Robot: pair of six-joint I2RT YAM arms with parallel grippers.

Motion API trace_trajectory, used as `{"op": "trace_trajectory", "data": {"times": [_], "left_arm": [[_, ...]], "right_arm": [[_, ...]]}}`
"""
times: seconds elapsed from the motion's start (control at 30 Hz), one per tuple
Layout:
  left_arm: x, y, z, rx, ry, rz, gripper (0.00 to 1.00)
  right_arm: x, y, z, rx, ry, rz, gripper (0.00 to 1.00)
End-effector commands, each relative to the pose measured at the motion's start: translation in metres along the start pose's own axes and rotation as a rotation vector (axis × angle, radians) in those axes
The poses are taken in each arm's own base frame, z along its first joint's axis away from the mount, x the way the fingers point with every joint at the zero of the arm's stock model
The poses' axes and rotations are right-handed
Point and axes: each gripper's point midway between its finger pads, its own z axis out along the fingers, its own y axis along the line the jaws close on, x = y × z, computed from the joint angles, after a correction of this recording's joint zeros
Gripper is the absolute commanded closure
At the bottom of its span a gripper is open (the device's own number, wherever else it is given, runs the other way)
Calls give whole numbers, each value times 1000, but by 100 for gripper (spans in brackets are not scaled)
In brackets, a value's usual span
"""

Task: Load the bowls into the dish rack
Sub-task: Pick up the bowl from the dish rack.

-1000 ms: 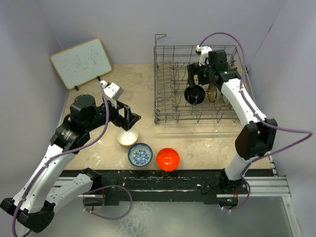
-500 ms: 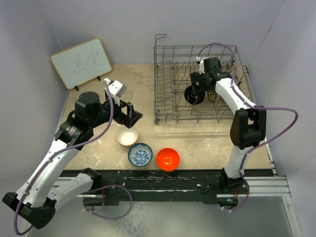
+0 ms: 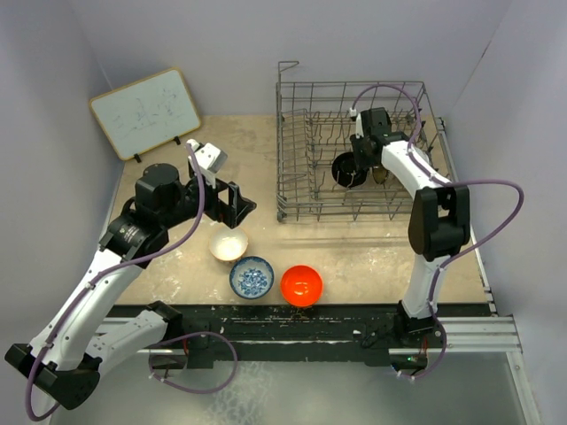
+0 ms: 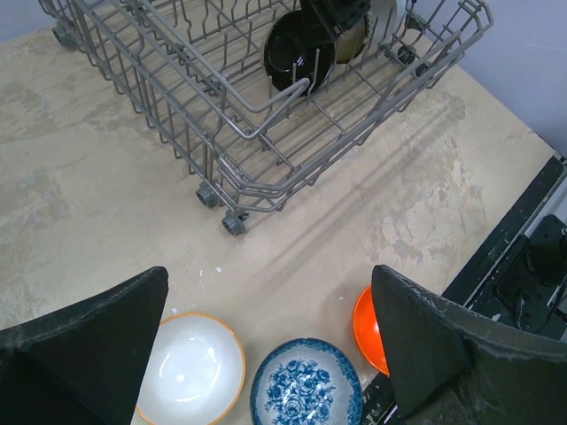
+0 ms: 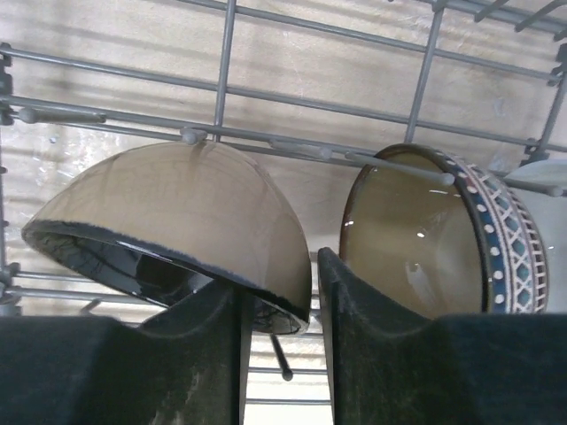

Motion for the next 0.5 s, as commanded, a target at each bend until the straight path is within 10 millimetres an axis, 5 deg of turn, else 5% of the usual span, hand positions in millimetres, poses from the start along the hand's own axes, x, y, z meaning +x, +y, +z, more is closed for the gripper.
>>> {"op": "trace_trajectory", "data": {"times": [0.0,0.17,0.47], "left_arm": [[-15,2,0,-3,-61,27,1],[-15,1,-3,-2,-66,27,1],[-19,-2,-11,2,-88,35,1]], "right_arm": [[-15,-8,-13,47,-54,2,72],[-24,-12,-25,98,-73,11,96],[-75,-15,-93,271,-208,27,100]]}}
